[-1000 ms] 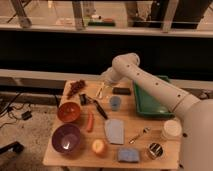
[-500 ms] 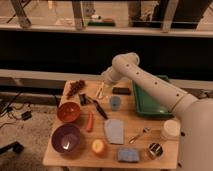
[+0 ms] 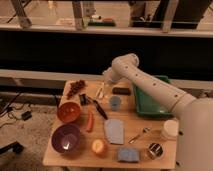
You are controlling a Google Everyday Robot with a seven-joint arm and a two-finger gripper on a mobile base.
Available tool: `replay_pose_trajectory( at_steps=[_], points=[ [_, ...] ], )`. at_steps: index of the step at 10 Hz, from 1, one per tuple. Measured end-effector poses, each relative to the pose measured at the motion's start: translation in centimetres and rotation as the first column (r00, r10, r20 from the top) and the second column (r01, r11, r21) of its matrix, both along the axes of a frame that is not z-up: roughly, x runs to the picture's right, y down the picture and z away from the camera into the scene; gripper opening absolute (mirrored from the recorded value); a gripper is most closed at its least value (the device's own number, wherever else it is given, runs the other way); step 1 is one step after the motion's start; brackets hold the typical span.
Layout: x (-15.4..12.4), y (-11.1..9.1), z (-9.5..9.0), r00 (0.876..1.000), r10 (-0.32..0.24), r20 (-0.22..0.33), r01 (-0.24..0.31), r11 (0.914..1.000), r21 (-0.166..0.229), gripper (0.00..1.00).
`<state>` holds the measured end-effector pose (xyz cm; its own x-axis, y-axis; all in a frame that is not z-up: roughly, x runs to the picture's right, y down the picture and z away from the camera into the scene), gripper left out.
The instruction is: Place banana in metal cup
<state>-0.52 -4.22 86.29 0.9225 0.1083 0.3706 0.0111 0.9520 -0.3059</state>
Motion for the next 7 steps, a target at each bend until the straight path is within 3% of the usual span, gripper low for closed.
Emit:
replay_pose_trajectory(
  at_steps=[3,7],
  points=[
    [-0.4,-0.4,1.0,1.000,0.000,0.005,0.000,0.9999,0.014,0.80],
    [-0.9,-0.2,3.0,1.000,-0.017,0.016,0.017,0.9999,0.002,0.80]
  ],
)
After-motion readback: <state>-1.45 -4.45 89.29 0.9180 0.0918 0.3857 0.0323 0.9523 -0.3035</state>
